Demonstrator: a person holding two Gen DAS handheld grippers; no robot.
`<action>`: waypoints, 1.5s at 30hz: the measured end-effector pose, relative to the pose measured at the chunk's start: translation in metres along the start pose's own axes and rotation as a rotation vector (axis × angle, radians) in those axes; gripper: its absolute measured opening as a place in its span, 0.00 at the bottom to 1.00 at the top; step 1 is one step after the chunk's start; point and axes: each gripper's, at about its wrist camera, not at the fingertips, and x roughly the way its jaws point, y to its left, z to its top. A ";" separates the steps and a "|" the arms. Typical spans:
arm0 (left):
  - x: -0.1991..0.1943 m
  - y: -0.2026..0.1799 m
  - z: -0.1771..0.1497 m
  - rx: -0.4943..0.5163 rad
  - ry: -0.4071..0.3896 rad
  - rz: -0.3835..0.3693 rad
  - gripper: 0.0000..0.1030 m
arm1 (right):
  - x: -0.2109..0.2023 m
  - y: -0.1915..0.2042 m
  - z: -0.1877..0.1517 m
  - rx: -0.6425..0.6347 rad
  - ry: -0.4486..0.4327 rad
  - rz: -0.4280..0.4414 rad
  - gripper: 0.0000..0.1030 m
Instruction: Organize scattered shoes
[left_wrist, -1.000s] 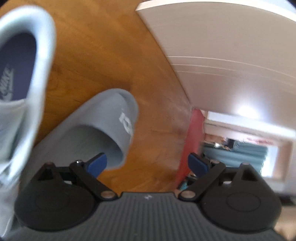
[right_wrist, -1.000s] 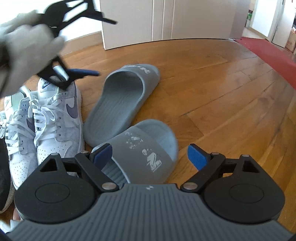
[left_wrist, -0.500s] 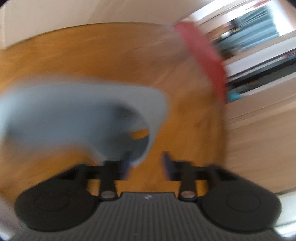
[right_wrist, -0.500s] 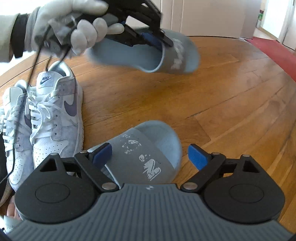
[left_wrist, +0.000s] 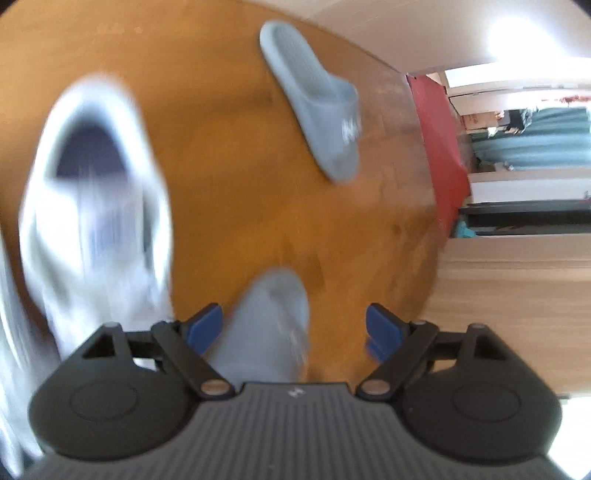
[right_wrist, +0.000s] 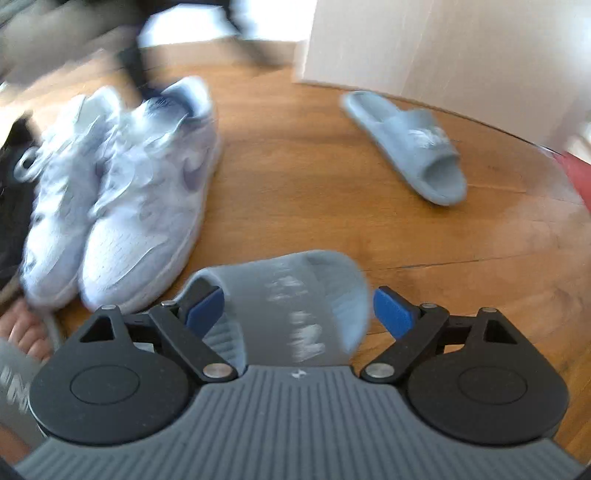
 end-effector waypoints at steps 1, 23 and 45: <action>0.002 0.000 -0.013 -0.035 0.020 -0.026 0.82 | -0.005 -0.024 -0.002 0.156 -0.023 -0.073 0.87; 0.091 -0.125 0.041 0.672 0.215 0.095 0.04 | -0.023 -0.138 -0.055 0.815 -0.002 -0.327 0.89; 0.060 -0.046 0.049 0.640 0.269 0.088 0.58 | 0.035 -0.116 -0.023 0.897 0.149 0.096 0.81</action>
